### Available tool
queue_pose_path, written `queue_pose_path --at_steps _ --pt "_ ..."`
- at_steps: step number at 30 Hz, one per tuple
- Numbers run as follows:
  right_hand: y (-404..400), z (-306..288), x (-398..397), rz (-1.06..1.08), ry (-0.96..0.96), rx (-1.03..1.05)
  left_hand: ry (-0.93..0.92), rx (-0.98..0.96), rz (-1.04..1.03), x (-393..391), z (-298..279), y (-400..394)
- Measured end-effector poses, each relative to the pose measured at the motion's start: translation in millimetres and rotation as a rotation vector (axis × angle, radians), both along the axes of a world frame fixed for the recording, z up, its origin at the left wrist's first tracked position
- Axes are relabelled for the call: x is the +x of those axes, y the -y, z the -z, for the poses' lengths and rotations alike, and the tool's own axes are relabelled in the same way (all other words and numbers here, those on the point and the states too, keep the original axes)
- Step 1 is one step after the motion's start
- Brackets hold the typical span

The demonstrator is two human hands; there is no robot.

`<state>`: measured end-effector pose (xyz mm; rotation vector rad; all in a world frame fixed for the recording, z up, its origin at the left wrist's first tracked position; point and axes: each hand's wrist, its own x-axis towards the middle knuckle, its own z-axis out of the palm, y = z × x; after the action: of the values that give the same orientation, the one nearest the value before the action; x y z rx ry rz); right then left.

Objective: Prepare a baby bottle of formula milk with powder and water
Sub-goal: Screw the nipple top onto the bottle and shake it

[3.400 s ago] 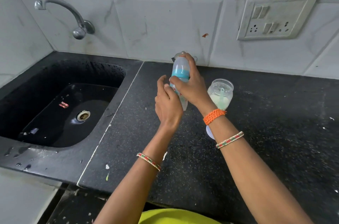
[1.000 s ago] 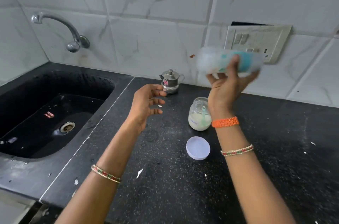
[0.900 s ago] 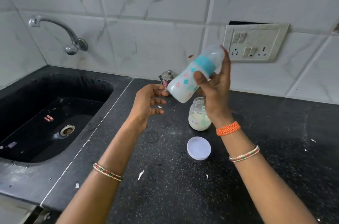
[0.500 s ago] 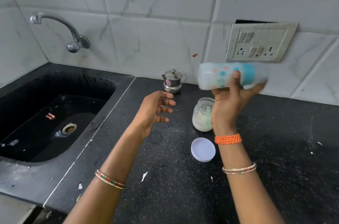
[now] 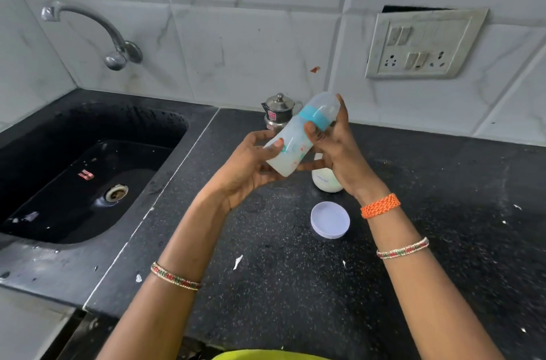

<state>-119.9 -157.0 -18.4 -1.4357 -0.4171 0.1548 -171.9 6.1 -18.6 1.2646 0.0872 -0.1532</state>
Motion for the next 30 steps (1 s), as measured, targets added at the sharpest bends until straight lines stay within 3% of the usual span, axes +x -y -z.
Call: queue_pose_path --at_steps 2,4,8,9,10,13,14,17,18,22,23,26,27,30 --pt "-7.2 1.8 -1.9 0.102 0.011 -0.020 0.047 -0.015 0.027 0.8 -0.6 -0.1" --pt "-12.6 -2.5 -3.6 0.187 0.002 0.102 0.082 -0.098 0.052 3.4 0.3 -1.1" --pt "-9.6 -20.9 7.4 0.646 -0.131 0.869 0.093 -0.196 -0.058 12.6 2.3 -18.9" --pt "-10.1 -20.6 9.6 0.694 -0.154 0.970 0.086 -0.186 -0.096 14.9 2.4 -24.3" --pt "-10.5 -19.4 9.7 0.656 -0.154 0.939 0.079 -0.172 -0.116 17.2 2.3 -28.4" --pt "-12.8 -13.0 -2.7 0.317 0.024 0.461 0.037 -0.139 -0.120 23.0 2.5 -33.1" --pt "-11.8 -12.4 -1.5 0.321 0.062 0.440 0.033 -0.129 -0.121 23.7 2.8 -34.3" --pt "-8.1 -25.5 6.2 0.610 -0.022 0.831 0.039 -0.136 -0.122 23.1 6.5 -39.5" --pt "-6.4 -27.1 8.7 0.647 -0.009 0.859 0.035 -0.138 -0.119 22.5 7.8 -41.0" --pt "-0.7 -25.6 3.9 0.310 0.222 0.283 0.032 -0.105 -0.106 24.9 6.2 -39.5" --pt "-0.7 -25.9 5.9 0.333 0.237 0.326 0.040 -0.102 -0.105 25.8 3.8 -38.6" --pt "-5.7 -31.0 8.8 0.640 0.040 0.792 0.060 -0.122 -0.098 26.5 0.4 -37.7" --pt "-7.1 -28.3 10.4 0.671 0.037 0.808 0.059 -0.120 -0.095 26.2 -0.4 -36.9" --pt "-3.0 -20.5 5.8 0.378 0.256 0.316 0.049 -0.103 -0.089 26.7 -1.9 -34.1"
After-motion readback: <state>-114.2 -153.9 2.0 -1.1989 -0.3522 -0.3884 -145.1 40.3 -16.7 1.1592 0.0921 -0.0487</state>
